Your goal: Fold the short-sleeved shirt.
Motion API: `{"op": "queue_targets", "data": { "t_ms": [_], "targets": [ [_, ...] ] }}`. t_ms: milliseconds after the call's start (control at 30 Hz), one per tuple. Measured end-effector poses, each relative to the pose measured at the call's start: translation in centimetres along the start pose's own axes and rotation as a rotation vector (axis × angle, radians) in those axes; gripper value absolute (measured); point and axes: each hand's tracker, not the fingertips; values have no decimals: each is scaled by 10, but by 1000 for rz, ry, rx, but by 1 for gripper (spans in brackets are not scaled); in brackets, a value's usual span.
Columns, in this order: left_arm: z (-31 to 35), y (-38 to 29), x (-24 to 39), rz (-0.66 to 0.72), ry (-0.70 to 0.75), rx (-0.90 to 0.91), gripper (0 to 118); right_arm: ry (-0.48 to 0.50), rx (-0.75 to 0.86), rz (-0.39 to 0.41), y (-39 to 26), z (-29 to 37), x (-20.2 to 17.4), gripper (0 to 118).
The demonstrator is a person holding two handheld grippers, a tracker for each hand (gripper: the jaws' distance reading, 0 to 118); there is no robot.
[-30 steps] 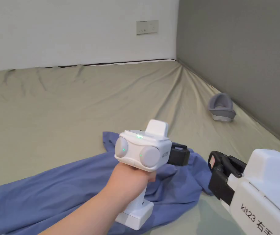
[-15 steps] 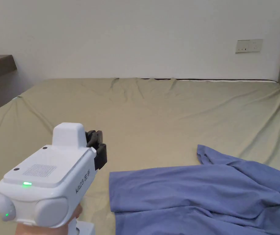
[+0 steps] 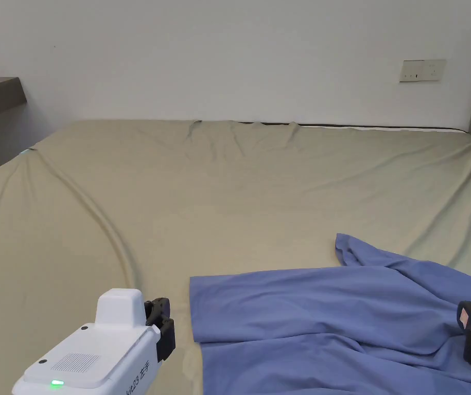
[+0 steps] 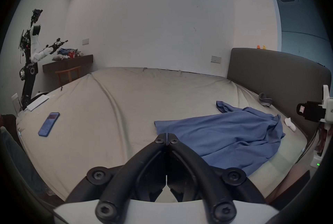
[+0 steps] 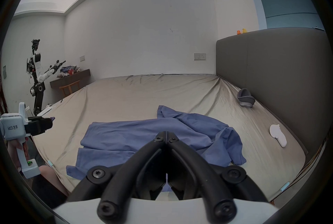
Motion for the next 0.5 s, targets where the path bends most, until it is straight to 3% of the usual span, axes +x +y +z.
{"op": "queue_targets", "data": {
  "t_ms": [167, 233, 367, 400, 433, 500],
  "targets": [
    [-45, -12, 4, -35, -11, -151, 0, 33, -62, -65, -4, -4, 9, 0],
    [-67, -5, -2, 26, -9, -171, 0, 45, -69, -103, -4, -4, 13, 0],
    [-134, 28, -8, 28, -24, -212, 0, 49, -74, -105, -3, -5, 17, 0],
    [-154, 38, -11, 36, -23, -232, 11, 47, -77, -104, -3, -7, 18, 0],
    [-175, 46, -13, 44, -29, -268, 32, 45, -82, -108, -3, -8, 20, 0],
    [-215, 55, -17, 55, -60, -379, 88, 40, -95, -120, -4, -10, 23, 0]
  ]
}}
